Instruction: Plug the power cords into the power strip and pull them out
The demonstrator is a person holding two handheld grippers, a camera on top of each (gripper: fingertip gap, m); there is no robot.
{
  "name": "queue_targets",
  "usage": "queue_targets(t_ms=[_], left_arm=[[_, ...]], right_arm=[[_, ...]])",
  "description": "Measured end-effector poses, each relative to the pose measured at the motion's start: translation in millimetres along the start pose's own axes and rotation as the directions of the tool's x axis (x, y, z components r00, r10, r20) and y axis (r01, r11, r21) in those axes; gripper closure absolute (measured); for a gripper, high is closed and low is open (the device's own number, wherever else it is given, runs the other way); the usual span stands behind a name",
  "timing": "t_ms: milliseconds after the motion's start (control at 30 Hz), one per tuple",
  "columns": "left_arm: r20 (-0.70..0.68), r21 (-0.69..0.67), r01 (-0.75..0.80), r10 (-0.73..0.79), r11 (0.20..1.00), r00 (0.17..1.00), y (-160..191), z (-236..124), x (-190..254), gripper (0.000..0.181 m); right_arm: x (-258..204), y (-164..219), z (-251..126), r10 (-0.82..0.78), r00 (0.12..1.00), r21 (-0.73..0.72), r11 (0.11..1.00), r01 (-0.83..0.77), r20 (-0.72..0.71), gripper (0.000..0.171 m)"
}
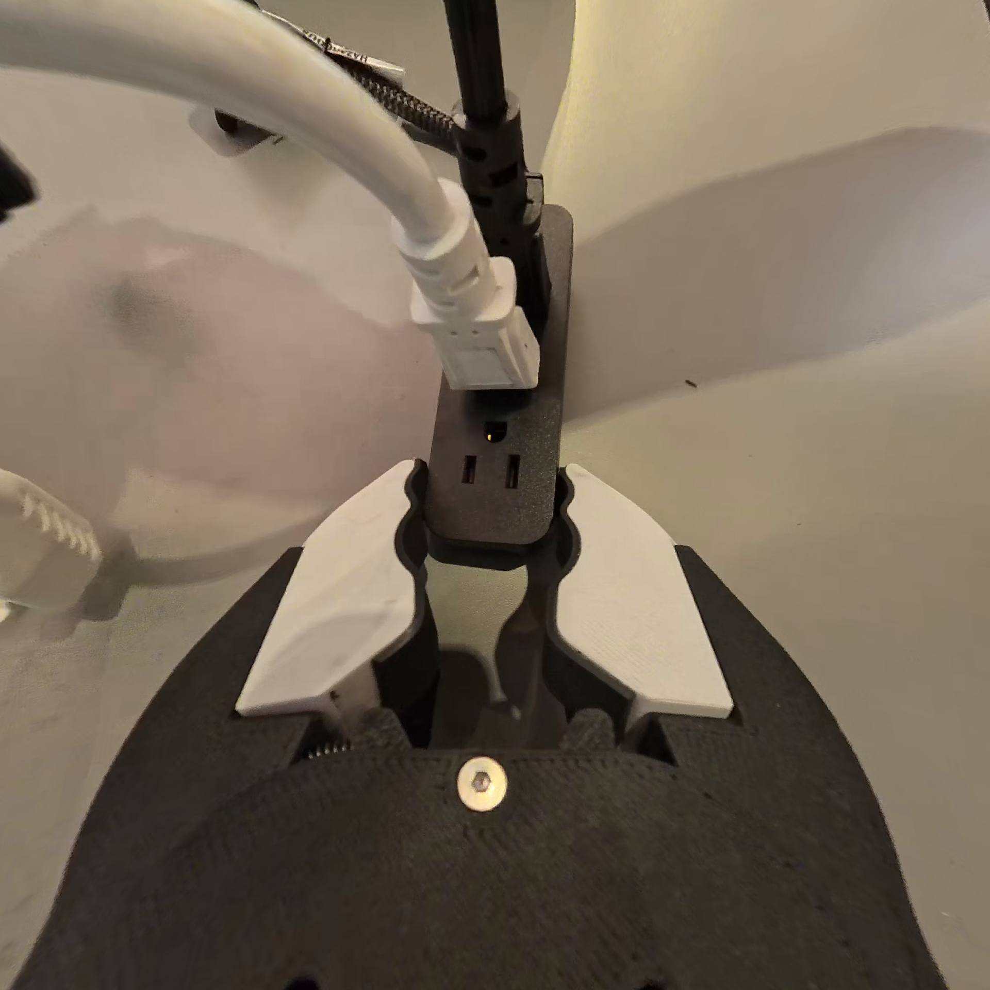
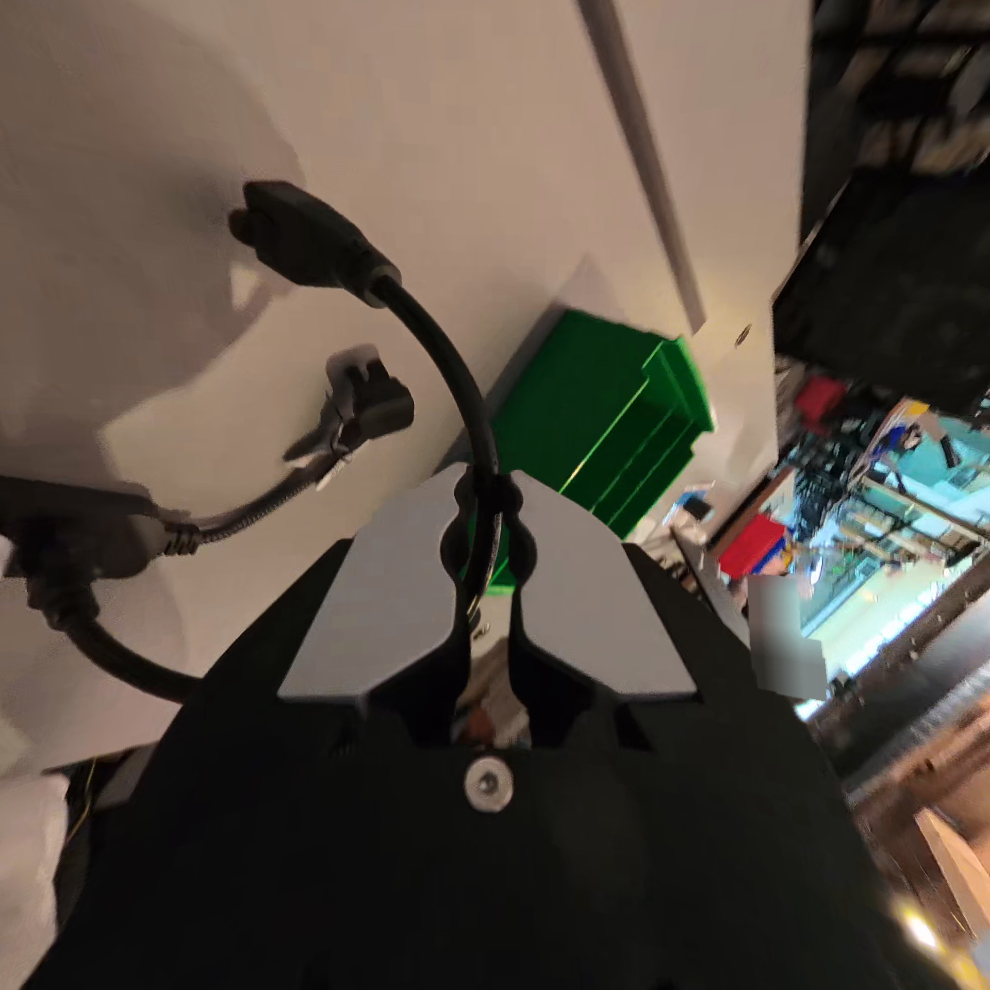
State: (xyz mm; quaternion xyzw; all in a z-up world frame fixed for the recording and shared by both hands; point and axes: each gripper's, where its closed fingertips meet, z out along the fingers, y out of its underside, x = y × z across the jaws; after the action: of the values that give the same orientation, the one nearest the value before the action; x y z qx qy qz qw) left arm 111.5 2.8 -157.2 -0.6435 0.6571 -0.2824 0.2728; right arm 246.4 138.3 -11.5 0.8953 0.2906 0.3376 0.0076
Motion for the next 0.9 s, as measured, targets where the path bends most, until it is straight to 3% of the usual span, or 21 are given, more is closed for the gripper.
queue_targets(t_ms=[133,267,367,467,600,700,800,900], left_arm=[[-0.002,-0.008,-0.004,0.004,1.000,1.000,0.5,0.3,0.1,0.137],[0.000,-0.010,-0.015,0.015,1.000,1.000,0.8,0.5,0.4,0.137],[-0.002,-0.010,-0.015,0.015,1.000,1.000,0.7,0.4,0.6,0.137],[0.000,-0.008,-0.019,0.019,1.000,1.000,0.7,0.2,0.7,0.137],[-0.008,-0.006,-0.019,0.019,1.000,1.000,0.6,-0.2,1.2,0.137],[-0.010,-0.005,-0.022,0.022,1.000,1.000,0.6,-0.6,1.4,0.137],[-0.011,-0.005,-0.030,0.030,1.000,0.999,1.3,-1.4,1.9,0.137],[-0.014,-0.006,-0.031,0.030,1.000,0.999,1.5,-1.9,1.8,0.137]], right_arm=[[-8.5,0.9,22.8,-0.068,0.996,-0.058,0.996,0.072,0.064,0.158],[-36.0,-30.9,7.9,-0.132,0.963,0.204,0.975,0.084,0.236,0.125],[-34.8,-50.3,-24.0,-0.208,0.967,0.416,0.900,0.131,0.145,0.122],[-51.2,-59.3,-63.1,-0.335,0.942,0.613,0.744,0.265,-0.001,0.121],[-72.6,-49.9,-109.6,-0.363,0.932,0.788,0.572,0.228,-0.006,0.127],[-98.2,-25.1,-130.1,-0.484,0.873,0.852,0.482,0.203,0.066,0.133],[-131.4,18.5,-115.0,-0.643,0.755,0.819,0.498,0.284,0.129,0.137],[-145.9,36.8,-78.5,-0.670,0.732,0.747,0.547,0.378,0.120,0.136]])
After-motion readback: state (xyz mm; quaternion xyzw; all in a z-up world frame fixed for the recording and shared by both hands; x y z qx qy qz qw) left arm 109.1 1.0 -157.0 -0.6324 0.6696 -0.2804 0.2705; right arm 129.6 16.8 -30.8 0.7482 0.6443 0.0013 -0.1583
